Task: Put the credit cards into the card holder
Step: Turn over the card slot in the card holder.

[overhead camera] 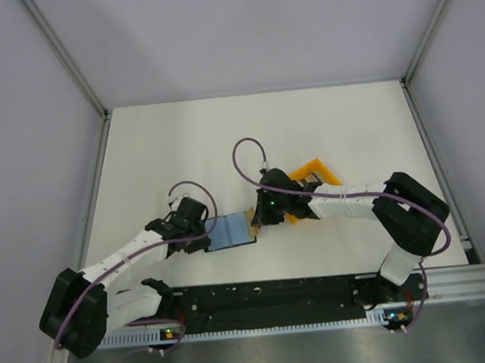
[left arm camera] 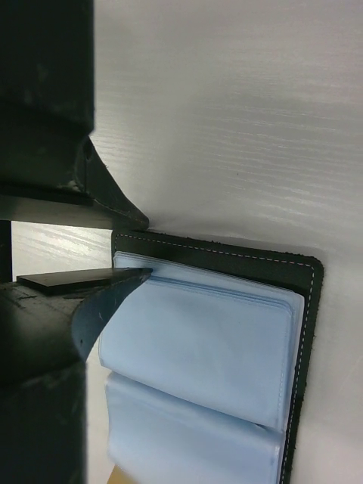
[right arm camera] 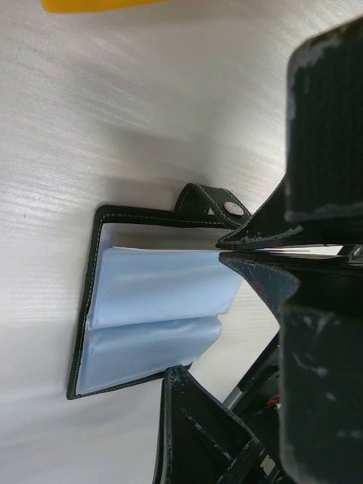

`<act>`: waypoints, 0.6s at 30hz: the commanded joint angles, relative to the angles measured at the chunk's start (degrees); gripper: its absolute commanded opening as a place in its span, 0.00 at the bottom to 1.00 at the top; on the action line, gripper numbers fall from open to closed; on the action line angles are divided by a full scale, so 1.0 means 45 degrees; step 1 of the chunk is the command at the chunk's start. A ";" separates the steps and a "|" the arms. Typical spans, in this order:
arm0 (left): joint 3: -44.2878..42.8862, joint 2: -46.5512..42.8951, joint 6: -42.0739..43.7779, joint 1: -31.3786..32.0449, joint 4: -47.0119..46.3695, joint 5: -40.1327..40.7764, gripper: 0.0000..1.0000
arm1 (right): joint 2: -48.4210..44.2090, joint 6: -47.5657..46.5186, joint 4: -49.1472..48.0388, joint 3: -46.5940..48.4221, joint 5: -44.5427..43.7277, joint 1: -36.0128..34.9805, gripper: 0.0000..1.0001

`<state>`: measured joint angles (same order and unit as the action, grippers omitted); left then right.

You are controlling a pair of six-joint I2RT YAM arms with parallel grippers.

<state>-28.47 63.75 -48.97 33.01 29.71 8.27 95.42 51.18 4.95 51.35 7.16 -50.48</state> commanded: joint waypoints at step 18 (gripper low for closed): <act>0.0350 -0.0103 -0.0016 -0.0032 -0.0608 -0.0608 0.29 | 0.0494 -0.0318 -0.1139 0.1828 0.1183 -0.1008 0.00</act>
<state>-27.97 63.75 -48.97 32.97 27.40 6.61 95.70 51.00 2.55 53.71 11.09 -52.69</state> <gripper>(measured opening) 0.287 0.006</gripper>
